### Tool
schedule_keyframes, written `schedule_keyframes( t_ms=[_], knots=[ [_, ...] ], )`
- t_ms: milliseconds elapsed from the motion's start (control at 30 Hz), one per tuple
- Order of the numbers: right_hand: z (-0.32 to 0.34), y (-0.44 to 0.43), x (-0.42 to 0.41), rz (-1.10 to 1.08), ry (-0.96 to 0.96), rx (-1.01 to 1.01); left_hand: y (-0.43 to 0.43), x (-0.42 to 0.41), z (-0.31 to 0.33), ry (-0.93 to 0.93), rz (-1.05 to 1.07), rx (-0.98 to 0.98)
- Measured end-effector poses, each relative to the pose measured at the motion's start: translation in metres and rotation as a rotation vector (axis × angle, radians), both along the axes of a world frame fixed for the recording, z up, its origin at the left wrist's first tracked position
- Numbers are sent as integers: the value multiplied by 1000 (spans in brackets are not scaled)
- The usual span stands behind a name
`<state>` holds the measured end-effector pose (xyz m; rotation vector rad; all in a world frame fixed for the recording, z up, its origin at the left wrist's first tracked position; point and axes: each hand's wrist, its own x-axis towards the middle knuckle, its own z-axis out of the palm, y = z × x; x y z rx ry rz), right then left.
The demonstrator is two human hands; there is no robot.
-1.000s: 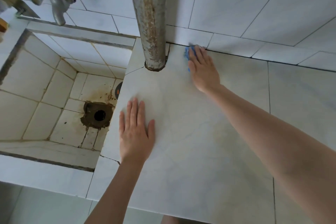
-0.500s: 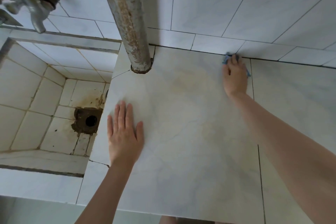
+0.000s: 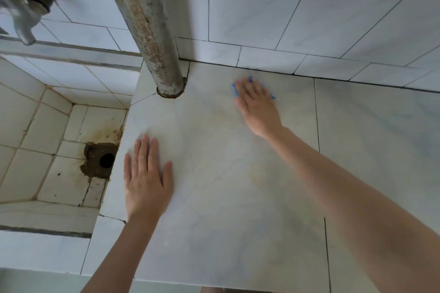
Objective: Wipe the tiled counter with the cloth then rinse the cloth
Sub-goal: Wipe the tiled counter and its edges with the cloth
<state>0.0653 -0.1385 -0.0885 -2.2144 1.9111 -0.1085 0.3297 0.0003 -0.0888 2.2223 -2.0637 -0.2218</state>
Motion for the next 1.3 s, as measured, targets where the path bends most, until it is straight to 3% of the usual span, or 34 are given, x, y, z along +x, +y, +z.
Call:
schedule_keyframes(
  t_ms=[167, 300, 367, 567, 667, 800, 967, 1167, 1300],
  knots=[
    [-8, -7, -81, -292, 72, 22, 0, -1, 1, -2, -5, 6],
    [-6, 6, -88, -726, -72, 55, 0, -2, 2, -7, -3, 9],
    [-4, 0, -77, -797, -115, 31, 0, -2, 1, -9, -2, 11],
    [-5, 2, -86, -624, -172, -106, 1, -1, 2, -5, -8, 15],
    [-11, 14, -105, -493, -105, -77, 1, -1, 2, -7, -8, 15],
    [-4, 11, -95, -517, -67, -23, 0, -2, 2, -2, -6, 8],
    [3, -18, -29, -120, -55, -45, 1, -1, 1, -2, -5, 9],
    [14, -55, 72, 95, -84, 62, 0, -2, 1, 11, 2, 10],
    [10, -56, 91, 149, -66, 89, 0, -2, 2, 5, 3, 10]
  ],
)
